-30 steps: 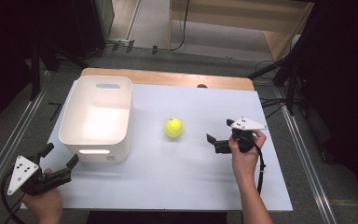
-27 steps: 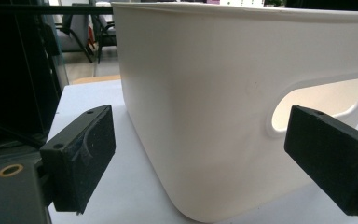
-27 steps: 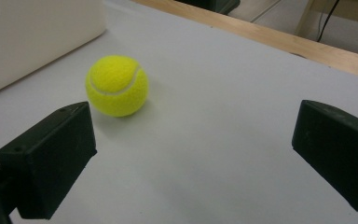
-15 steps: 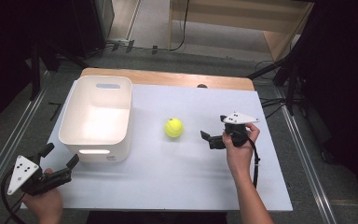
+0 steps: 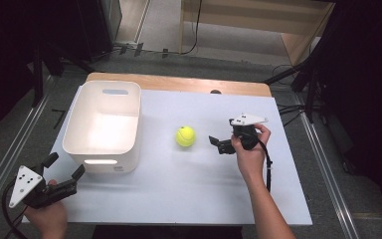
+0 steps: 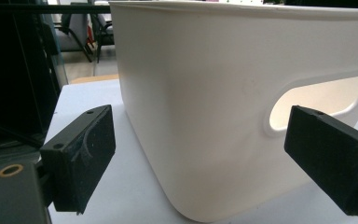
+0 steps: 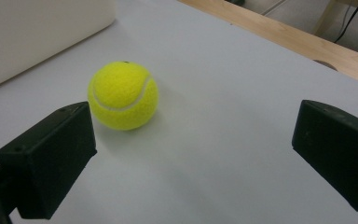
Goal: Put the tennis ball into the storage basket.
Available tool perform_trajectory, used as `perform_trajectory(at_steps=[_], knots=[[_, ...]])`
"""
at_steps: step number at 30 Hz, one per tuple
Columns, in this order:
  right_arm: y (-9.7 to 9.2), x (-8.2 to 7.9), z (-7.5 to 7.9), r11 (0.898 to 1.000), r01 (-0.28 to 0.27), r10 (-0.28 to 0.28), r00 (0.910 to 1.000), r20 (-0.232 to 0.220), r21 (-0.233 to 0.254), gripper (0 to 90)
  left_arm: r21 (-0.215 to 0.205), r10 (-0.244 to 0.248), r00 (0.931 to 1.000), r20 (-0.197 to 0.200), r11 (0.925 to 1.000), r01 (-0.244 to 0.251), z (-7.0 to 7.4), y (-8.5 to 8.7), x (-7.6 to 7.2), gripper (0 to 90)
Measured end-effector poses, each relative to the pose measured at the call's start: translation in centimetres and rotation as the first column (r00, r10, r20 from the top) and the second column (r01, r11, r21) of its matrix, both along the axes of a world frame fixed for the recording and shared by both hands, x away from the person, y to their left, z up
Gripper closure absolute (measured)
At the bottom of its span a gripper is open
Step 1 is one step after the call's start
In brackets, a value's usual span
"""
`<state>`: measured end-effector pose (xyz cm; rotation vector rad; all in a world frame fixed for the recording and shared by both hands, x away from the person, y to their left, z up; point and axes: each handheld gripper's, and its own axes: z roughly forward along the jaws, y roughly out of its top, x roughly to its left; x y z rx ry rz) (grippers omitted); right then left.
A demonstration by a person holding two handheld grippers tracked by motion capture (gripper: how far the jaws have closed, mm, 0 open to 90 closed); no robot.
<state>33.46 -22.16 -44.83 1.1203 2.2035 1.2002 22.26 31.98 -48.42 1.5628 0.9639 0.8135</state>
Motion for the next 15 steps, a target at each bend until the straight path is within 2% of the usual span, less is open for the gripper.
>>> perform_trajectory(at_steps=[8, 15], knots=[[0.8, 1.2, -0.4, 0.999, -0.033, 0.032, 0.9987, -0.04, -0.021, 0.0, -0.003, -0.001, 1.0, -0.001, 1.0, 0.001, 0.0, 0.1, 0.0, 8.5], [1.4, 2.0, -0.2, 0.998, -0.048, 0.046, 0.9976, -0.052, -0.038, 0.0, -0.001, -0.002, 1.0, -0.001, 1.0, 0.002, 0.0, 0.1, 0.0, 8.6]])
